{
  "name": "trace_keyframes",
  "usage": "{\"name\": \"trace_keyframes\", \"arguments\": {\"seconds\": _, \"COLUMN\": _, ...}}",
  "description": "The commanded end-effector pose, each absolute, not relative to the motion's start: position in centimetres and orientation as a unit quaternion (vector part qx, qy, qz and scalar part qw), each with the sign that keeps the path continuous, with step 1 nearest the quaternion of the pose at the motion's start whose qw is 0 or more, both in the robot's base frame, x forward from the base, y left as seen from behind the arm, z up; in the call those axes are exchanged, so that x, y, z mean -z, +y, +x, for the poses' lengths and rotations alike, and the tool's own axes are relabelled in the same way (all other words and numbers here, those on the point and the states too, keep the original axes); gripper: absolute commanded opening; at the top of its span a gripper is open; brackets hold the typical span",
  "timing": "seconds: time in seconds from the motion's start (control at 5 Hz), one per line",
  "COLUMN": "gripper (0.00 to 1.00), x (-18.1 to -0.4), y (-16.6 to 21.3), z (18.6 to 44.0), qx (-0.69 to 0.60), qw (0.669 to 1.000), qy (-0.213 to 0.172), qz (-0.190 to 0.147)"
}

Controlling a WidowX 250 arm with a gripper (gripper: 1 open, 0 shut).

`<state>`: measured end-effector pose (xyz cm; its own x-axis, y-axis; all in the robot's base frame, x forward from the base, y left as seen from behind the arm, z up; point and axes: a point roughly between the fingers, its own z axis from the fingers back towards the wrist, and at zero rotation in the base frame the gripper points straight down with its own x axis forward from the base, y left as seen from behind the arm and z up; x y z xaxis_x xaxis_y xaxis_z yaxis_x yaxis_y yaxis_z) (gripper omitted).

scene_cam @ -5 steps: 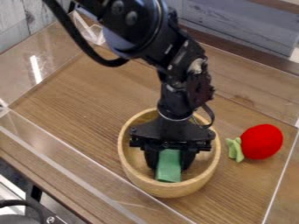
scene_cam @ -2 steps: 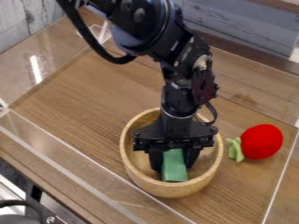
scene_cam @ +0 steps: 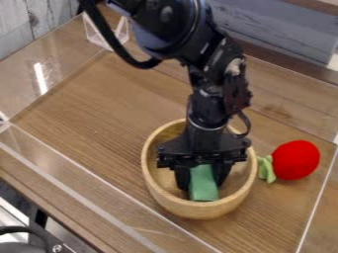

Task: Remove the green block from the brown bowl and put it on the table

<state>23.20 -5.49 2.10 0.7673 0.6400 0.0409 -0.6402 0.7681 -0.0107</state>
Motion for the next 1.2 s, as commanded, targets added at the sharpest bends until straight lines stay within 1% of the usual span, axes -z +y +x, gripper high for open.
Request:
{"name": "trace_keyframes", "arguments": {"seconds": 0.0, "gripper": 0.00, "x": -2.2, "y": -5.8, "z": 23.7, "qx": -0.351, "qw": 0.936, "qy": -0.023, "qz": 0.002}}
{"name": "trace_keyframes", "arguments": {"seconds": 0.2, "gripper": 0.00, "x": -2.5, "y": -5.9, "z": 23.9, "qx": -0.355, "qw": 0.934, "qy": -0.023, "qz": 0.004}}
{"name": "trace_keyframes", "arguments": {"seconds": 0.6, "gripper": 0.00, "x": -6.7, "y": -4.7, "z": 25.0, "qx": -0.399, "qw": 0.916, "qy": -0.043, "qz": -0.013}}
{"name": "trace_keyframes", "arguments": {"seconds": 0.8, "gripper": 0.00, "x": -8.4, "y": -4.5, "z": 25.6, "qx": -0.374, "qw": 0.925, "qy": -0.057, "qz": -0.025}}
{"name": "trace_keyframes", "arguments": {"seconds": 1.0, "gripper": 0.00, "x": -9.2, "y": -3.7, "z": 26.1, "qx": -0.353, "qw": 0.932, "qy": -0.077, "qz": -0.030}}
